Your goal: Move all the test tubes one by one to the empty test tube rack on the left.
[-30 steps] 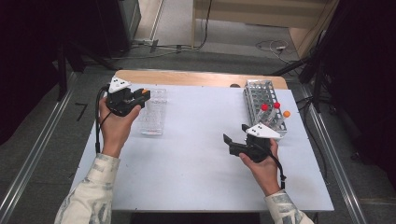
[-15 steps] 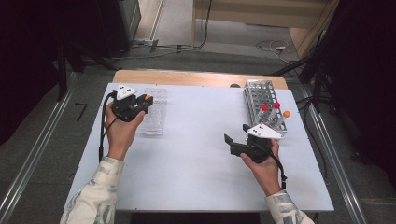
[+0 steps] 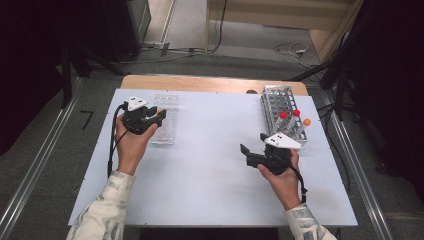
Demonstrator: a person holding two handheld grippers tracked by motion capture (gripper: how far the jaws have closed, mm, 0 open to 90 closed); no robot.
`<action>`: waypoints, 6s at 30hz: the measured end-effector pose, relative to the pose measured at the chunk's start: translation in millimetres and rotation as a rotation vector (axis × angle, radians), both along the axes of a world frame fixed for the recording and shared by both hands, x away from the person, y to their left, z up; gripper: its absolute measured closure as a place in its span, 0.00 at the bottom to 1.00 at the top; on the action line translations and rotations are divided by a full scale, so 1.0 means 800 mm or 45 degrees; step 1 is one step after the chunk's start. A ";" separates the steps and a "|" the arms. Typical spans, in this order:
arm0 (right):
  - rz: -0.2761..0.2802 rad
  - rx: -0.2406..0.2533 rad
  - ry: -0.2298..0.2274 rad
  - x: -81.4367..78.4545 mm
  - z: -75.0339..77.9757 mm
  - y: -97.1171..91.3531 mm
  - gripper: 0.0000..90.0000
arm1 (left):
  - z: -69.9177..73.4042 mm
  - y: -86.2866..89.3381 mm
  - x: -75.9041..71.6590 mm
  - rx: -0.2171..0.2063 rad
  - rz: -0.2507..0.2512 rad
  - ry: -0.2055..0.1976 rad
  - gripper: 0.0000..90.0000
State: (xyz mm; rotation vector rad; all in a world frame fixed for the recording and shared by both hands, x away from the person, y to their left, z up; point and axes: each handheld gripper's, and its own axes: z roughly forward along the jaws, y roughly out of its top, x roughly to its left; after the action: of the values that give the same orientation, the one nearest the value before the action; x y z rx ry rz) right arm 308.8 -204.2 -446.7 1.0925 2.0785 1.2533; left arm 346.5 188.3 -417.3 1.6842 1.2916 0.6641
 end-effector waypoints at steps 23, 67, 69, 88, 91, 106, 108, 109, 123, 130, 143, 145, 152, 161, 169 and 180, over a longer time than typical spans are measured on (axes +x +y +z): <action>-0.196 0.000 -0.024 -0.007 0.007 -0.081 0.19 | 0.011 0.005 -0.051 -0.158 -0.055 -0.071 0.39; -0.526 0.017 -0.045 0.069 -0.018 -0.155 0.76 | 0.008 -0.033 -0.065 -0.139 -0.184 -0.070 0.35; -0.522 0.019 -0.043 0.069 -0.017 -0.155 0.79 | 0.009 -0.033 -0.066 -0.139 -0.184 -0.074 0.35; -0.492 0.047 -0.154 0.050 0.040 -0.160 0.79 | 0.009 -0.035 -0.067 -0.132 -0.191 -0.073 0.35; -0.490 0.061 -0.162 0.042 0.048 -0.160 0.80 | 0.009 -0.036 -0.067 -0.131 -0.193 -0.068 0.35; -0.361 0.086 -0.162 0.007 0.056 -0.141 0.79 | 0.008 -0.040 -0.067 -0.129 -0.203 -0.063 0.35; -0.348 0.082 -0.156 0.006 0.055 -0.135 0.79 | 0.008 -0.040 -0.068 -0.130 -0.202 -0.064 0.35; -0.337 0.078 -0.155 0.006 0.055 -0.132 0.79 | 0.008 -0.040 -0.068 -0.132 -0.202 -0.065 0.35; -0.194 0.063 -0.154 -0.001 0.057 -0.080 0.79 | 0.009 -0.043 -0.070 -0.134 -0.219 -0.069 0.34; -0.133 0.060 -0.133 0.002 0.050 -0.054 0.80 | 0.008 -0.044 -0.070 -0.133 -0.226 -0.068 0.34; -0.015 0.011 -0.080 0.005 0.027 0.002 0.79 | 0.009 -0.051 -0.071 -0.139 -0.248 -0.071 0.34; 0.007 0.008 -0.072 0.005 0.024 0.012 0.79 | 0.009 -0.052 -0.072 -0.137 -0.255 -0.069 0.34; 0.076 0.010 -0.054 0.007 0.016 0.047 0.80 | 0.010 -0.055 -0.074 -0.143 -0.279 -0.081 0.34; 0.157 0.019 -0.025 0.008 0.007 0.094 0.79 | 0.010 -0.062 -0.077 -0.154 -0.310 -0.090 0.34; 0.242 0.015 0.001 0.004 -0.001 0.134 0.79 | 0.010 -0.078 -0.082 -0.137 -0.366 -0.085 0.35; 0.351 0.022 -0.001 -0.012 0.002 0.178 0.80 | 0.002 -0.088 -0.085 -0.090 -0.398 -0.090 0.59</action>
State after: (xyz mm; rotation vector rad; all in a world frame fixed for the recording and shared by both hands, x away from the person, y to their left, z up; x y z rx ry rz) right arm 299.4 -62.0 -445.3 0.8317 2.2798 1.3987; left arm 278.8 117.9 -415.3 1.7397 0.9635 0.4813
